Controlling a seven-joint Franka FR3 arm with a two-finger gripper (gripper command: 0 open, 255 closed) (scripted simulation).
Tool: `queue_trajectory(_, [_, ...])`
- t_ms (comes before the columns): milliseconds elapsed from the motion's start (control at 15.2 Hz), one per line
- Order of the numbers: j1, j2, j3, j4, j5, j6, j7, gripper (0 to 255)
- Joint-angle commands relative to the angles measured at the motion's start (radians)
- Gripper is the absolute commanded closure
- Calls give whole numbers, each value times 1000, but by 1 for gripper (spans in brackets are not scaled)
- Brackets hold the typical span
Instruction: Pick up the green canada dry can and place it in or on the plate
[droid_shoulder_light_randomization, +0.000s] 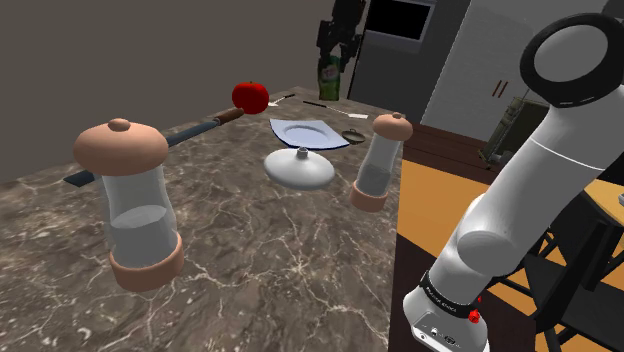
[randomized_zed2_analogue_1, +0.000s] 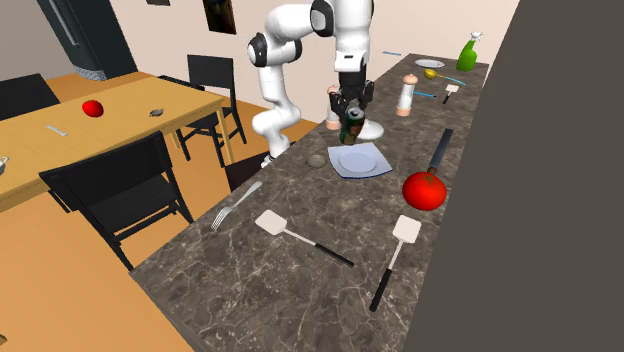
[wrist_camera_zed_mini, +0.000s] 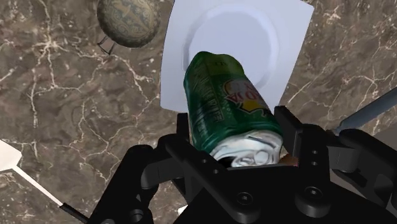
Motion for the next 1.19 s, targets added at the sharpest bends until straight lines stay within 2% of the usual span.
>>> queue_trajectory(0, [23,1,29,11,2,-5,54,255])
queue_trajectory(132, [48,9,59,31,4,-12,111,255])
queue_trajectory(1122, [48,-75,63,-274,1,209,94,255])
